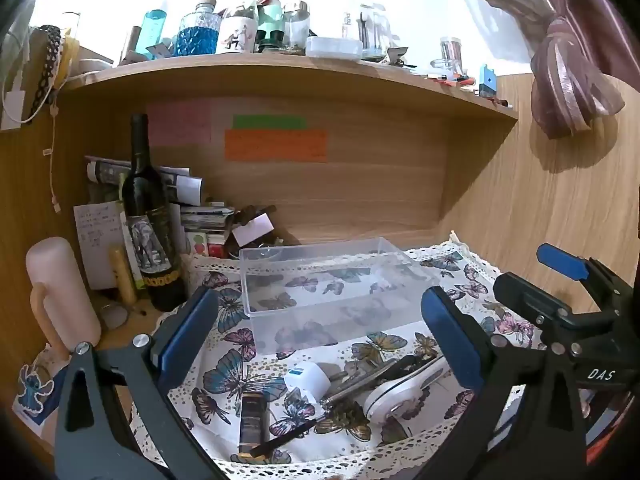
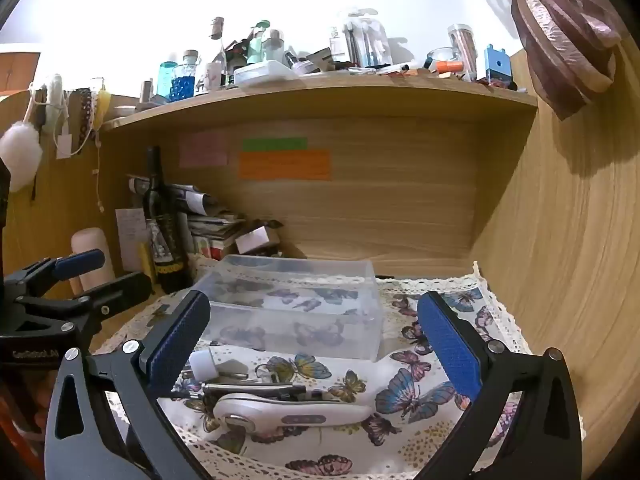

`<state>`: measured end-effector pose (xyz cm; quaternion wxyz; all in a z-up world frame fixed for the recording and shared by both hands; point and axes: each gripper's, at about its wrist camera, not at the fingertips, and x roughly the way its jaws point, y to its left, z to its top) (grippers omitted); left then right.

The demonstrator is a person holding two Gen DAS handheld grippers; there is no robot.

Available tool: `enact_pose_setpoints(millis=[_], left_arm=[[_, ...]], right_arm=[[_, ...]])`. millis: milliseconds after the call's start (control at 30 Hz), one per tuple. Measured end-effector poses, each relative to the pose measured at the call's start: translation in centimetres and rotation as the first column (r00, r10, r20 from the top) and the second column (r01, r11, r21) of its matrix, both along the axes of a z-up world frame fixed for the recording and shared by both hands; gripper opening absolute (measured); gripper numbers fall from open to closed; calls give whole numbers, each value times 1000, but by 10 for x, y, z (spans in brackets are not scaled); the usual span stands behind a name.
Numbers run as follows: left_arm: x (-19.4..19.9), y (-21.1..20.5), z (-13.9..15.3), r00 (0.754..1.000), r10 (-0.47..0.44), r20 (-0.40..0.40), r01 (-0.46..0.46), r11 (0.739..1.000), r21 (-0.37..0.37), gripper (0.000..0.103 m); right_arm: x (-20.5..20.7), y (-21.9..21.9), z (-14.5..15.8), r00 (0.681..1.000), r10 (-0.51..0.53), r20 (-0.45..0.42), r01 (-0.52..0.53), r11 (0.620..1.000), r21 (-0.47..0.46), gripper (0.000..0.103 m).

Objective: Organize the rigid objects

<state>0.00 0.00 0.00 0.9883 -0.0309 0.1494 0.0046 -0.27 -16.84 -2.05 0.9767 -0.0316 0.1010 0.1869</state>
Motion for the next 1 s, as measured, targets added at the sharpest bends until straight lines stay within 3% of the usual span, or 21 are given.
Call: enact_pose_setpoints(millis=[1000], left_arm=[[0,-4,5,1000,-10,15,10,1000,5,103]], right_arm=[[1,1,3,1000,9,-4,-9,1000,17,103]])
